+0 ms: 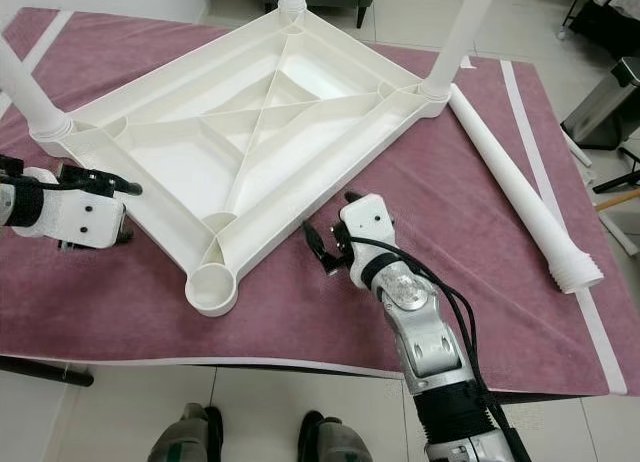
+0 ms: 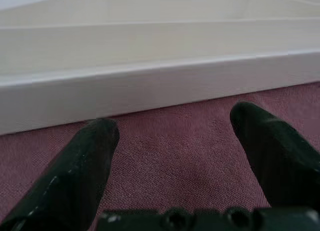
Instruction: Building children table
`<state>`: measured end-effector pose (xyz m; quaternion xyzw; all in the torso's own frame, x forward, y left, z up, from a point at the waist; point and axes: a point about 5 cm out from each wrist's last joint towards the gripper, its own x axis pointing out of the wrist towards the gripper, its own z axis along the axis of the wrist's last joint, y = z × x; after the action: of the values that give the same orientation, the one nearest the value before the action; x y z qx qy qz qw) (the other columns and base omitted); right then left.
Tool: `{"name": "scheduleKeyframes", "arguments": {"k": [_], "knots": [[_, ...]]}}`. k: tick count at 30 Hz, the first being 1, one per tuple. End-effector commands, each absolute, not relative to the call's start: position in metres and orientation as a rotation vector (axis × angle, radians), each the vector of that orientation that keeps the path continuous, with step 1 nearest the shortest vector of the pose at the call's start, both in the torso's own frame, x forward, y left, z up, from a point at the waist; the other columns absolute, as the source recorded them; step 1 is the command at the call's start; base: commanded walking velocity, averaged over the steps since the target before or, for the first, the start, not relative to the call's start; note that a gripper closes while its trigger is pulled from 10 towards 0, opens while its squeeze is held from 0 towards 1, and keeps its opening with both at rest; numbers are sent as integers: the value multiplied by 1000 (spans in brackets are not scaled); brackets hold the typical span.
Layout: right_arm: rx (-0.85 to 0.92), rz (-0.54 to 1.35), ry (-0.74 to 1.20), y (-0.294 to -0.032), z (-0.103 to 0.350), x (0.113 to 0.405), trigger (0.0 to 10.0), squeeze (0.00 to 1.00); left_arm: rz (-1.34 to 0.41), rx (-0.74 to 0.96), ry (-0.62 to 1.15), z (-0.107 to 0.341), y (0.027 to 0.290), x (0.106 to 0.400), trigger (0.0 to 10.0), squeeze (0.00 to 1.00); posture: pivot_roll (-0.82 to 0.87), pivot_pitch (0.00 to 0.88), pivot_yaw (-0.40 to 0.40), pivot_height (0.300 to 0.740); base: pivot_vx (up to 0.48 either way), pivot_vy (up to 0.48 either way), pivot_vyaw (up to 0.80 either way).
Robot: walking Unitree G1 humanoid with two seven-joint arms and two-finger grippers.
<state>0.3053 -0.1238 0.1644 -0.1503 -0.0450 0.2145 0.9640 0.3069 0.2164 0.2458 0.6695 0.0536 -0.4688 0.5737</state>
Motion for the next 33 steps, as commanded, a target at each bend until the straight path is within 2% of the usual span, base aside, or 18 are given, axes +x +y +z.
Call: {"name": "scheduleKeyframes", "arguments": {"k": [1,2,3,10,11,12,14,16,17,18,19,20,21,33], "knots": [[-311,429,-83,-127,165,306,10000,0,-1165,1604,154,249,217,305,10000,573,133,201,-32,740,0,0,0],[-311,429,-83,-127,165,306,10000,0,-1165,1604,154,249,217,305,10000,573,133,201,-32,740,0,0,0],[-309,430,-86,-128,166,306,10000,0,-1188,1609,162,250,217,304,10000,0,136,200,-32,740,0,0,0],[-295,498,-131,-120,175,302,10000,0,-1253,1634,142,238,206,315,10000,0,132,197,-36,740,0,0,0],[-285,546,-155,-116,180,297,10000,0,-1256,1637,138,235,203,319,7137,0,126,196,-32,740,0,0,0],[-285,546,-155,-116,180,297,10000,0,-1256,1637,138,235,203,319,7137,0,126,196,-32,740,0,0,0],[-253,610,-189,-113,188,289,10000,0,-1252,1640,134,232,200,328,9098,0,114,196,-26,740,0,0,0],[-241,625,-198,-113,190,286,10000,0,-1253,1645,133,230,199,331,9098,0,114,196,-26,740,0,0,0],[-219,633,-207,-114,192,284,10000,0,-1256,1640,134,229,197,334,7647,0,107,193,-21,740,0,0,0],[-219,633,-207,-114,192,284,10000,0,-1256,1640,134,229,197,334,7647,0,107,193,-21,740,0,0,0],[-198,640,-216,-114,194,281,10000,0,-1265,1633,139,227,196,336,4078,0,102,193,-17,740,0,0,0],[-186,644,-222,-114,196,279,10000,0,-1271,1627,145,226,195,338,3216,0,99,193,-14,740,0,0,0],[-178,647,-228,-114,198,278,10000,0,-1281,1626,156,224,195,339,0,0,95,191,-10,740,0,0,0],[-169,642,-234,-116,201,276,10000,0,-1362,1637,196,226,201,340,0,0,95,185,-5,740,0,0,0]]}}
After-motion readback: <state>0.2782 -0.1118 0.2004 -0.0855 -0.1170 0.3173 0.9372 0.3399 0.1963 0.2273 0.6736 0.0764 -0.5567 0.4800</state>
